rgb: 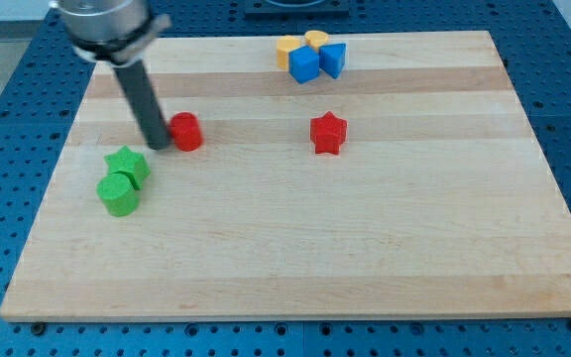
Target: Place the red circle left to the red star
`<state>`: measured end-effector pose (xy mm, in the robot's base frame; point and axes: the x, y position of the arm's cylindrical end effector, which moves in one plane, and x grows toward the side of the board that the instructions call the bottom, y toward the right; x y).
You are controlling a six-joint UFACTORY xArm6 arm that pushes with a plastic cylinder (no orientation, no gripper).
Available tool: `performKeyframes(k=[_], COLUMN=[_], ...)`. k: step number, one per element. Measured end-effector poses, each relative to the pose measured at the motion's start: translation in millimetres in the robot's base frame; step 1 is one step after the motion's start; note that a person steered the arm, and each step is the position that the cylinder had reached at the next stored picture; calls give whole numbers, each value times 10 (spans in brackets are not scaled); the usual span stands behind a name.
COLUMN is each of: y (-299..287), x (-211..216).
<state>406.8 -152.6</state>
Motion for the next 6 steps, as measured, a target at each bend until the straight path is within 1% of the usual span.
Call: performKeyframes(k=[1,2,3,4,5,6], y=[630,668,83,400,664,764], x=[-7,-7,-142,-533,-395,-243])
